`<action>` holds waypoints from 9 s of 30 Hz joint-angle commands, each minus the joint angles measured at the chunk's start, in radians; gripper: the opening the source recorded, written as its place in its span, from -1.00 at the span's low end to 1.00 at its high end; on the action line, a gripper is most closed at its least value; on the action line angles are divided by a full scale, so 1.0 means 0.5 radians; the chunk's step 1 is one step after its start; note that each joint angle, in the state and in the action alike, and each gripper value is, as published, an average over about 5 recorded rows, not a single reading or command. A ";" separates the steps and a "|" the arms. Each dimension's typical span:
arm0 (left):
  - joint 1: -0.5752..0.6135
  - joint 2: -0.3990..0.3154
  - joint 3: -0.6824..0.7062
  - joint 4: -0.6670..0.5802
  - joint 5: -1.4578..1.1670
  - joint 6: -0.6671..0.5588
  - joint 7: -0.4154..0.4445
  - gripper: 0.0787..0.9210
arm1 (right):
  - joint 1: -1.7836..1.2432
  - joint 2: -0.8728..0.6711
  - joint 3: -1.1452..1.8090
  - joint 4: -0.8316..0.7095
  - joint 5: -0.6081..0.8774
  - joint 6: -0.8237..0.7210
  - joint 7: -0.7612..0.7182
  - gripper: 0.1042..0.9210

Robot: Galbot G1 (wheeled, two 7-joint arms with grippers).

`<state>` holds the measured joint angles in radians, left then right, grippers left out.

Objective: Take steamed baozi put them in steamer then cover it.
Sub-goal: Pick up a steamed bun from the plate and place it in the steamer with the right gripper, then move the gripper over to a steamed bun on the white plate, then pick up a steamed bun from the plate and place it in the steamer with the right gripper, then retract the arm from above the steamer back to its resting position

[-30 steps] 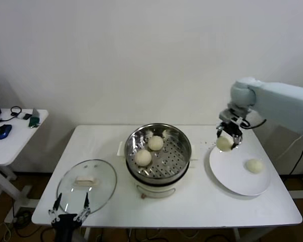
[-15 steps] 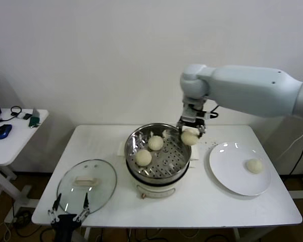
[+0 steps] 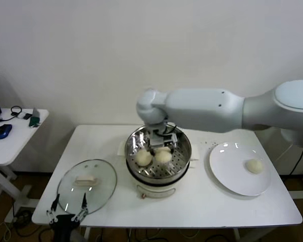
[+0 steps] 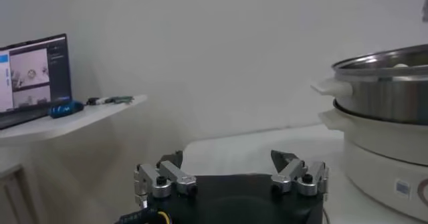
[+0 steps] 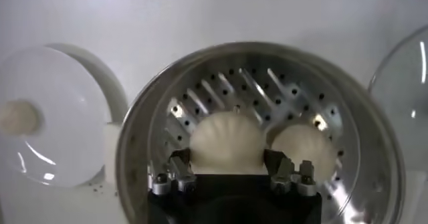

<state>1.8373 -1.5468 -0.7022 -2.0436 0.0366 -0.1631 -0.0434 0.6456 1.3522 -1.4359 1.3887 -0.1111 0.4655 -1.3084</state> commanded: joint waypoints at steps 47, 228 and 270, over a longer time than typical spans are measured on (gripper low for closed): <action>-0.040 0.030 0.005 0.034 0.006 -0.018 0.006 0.77 | 0.151 -1.211 -0.073 -0.321 0.854 -1.029 0.482 0.76; -0.052 0.061 0.082 -0.089 0.049 -0.067 -0.087 0.77 | 0.034 -1.380 -0.063 -0.016 2.249 -0.827 1.681 0.76; -0.342 0.163 0.180 0.124 2.703 0.700 -0.229 0.77 | -3.873 -1.010 4.155 0.394 1.476 -1.025 2.521 0.76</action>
<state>1.7339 -1.4780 -0.6389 -2.1098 1.0376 0.1124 -0.1578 -0.9915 0.6931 0.3427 1.5017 0.7230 0.0611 -0.1332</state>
